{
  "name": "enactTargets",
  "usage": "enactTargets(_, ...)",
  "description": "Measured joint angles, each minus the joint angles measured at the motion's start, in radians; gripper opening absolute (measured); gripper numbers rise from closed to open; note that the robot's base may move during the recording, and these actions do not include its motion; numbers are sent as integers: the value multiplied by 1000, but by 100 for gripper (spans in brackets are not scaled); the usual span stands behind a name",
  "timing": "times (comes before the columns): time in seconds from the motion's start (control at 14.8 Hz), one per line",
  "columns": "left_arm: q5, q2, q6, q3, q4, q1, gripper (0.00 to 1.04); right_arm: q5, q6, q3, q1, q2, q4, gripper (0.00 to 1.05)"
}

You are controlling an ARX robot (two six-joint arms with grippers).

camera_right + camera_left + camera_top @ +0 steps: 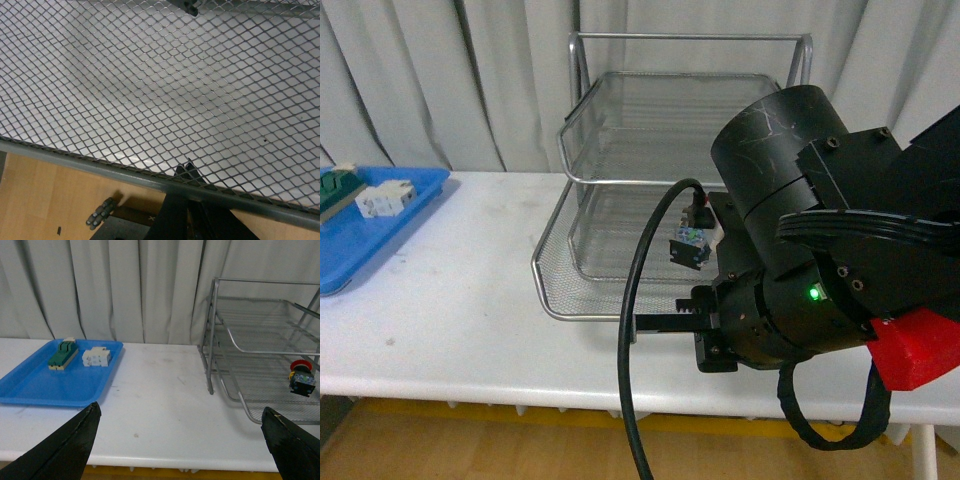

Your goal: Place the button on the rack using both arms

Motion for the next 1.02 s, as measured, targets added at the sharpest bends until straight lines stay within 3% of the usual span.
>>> enactTargets(0.41, 0, 0, 0, 0, 0, 0, 98, -4, -20, 36, -45, 13, 29, 2)
enactTargets(1.02, 0, 0, 0, 0, 0, 0, 98, -26, -90, 250, -155, 105, 4, 2)
